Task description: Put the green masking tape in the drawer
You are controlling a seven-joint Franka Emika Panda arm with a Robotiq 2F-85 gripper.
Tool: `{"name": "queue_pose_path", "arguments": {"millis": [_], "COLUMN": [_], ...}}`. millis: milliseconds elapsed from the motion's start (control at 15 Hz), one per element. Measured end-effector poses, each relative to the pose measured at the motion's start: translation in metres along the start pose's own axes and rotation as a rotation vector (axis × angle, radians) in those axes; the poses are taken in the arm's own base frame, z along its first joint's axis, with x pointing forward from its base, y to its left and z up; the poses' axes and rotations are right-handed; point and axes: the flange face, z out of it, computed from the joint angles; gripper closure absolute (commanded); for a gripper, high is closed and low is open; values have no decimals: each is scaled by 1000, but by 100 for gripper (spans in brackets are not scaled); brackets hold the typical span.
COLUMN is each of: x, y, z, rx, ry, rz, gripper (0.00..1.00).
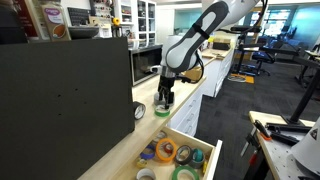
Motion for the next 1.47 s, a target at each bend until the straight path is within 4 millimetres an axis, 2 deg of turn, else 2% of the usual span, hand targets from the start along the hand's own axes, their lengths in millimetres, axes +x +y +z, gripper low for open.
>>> {"name": "queue_pose_path", "arguments": {"millis": [600, 1467], "x": [-22, -32], "y": [15, -11], "z": [2, 26], "rx": [-1, 81], "ry": [-8, -16], "rz": [45, 89], "gripper": [0, 0]}}
